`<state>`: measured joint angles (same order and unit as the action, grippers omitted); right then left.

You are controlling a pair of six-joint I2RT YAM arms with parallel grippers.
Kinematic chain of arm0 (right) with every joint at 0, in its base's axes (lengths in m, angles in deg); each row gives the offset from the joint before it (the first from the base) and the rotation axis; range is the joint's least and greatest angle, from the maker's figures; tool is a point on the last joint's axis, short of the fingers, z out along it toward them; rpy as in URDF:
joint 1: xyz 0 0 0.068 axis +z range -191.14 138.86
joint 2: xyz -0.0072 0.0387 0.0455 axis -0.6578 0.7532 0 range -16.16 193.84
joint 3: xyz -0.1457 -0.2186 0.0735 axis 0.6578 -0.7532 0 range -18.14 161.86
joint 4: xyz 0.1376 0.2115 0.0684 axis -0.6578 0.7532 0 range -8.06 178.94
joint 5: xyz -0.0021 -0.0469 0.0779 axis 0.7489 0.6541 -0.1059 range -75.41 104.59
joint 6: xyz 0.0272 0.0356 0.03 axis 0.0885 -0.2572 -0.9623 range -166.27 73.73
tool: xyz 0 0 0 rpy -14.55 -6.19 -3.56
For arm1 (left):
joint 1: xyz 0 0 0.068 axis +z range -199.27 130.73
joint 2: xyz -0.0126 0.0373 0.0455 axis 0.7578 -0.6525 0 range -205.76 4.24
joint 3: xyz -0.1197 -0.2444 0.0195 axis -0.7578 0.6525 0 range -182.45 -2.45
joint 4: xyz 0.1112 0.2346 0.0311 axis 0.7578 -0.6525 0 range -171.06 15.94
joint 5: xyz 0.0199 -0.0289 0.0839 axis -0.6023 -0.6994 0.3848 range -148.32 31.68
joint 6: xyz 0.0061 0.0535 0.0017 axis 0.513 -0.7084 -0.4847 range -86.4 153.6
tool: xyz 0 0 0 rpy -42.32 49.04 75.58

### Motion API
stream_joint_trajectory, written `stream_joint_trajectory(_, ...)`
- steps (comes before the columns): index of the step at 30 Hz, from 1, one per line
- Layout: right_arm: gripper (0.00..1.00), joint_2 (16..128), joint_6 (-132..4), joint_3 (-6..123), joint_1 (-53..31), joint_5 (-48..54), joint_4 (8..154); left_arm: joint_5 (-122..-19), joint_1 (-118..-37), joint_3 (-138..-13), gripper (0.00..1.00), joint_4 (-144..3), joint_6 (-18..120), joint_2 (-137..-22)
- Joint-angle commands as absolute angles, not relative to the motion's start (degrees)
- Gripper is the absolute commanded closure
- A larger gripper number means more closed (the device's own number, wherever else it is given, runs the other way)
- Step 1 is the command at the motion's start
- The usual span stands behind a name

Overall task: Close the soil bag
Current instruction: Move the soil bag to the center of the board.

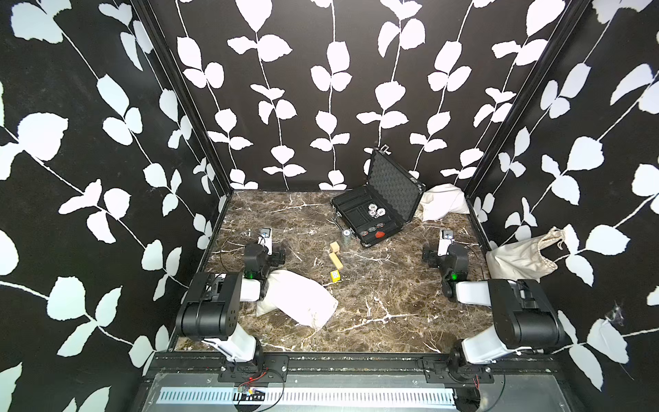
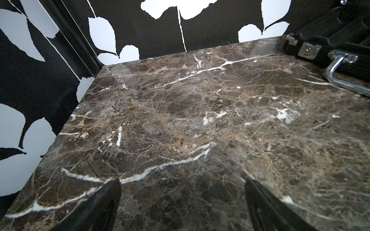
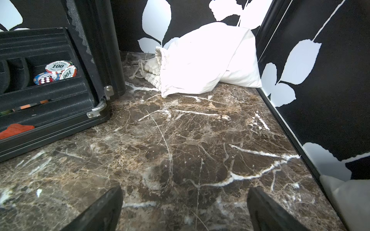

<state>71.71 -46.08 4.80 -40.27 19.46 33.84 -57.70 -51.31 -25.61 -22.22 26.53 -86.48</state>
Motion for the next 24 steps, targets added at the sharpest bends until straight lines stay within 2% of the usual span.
stream_joint_trajectory(1, 0.01, 71.4, -46.2, 4.7, -40.2, 18.8, 33.1, -58.3, -51.0, -25.9, 0.01, -22.6, 26.8, -85.5)
stream_joint_trajectory(14, 0.01, 71.4, -46.1, 5.0, -40.3, 18.2, 33.7, -58.9, -50.9, -25.6, 0.01, -22.2, 26.7, -85.3)
stream_joint_trajectory(17, 0.01, 69.9, -45.5, 5.2, -39.8, 17.1, 34.4, -61.1, -51.0, -24.9, 0.01, -22.7, 25.7, -80.8)
stream_joint_trajectory(22, 0.01, 58.7, -46.8, 10.0, -37.3, 24.2, 57.3, -53.0, -51.3, -35.1, 0.01, -55.8, 33.9, -67.3)
stream_joint_trajectory(24, 0.01, 55.2, -50.1, 10.9, -36.4, 24.8, 63.4, -49.3, -53.5, -36.9, 0.01, -62.8, 37.4, -64.2)
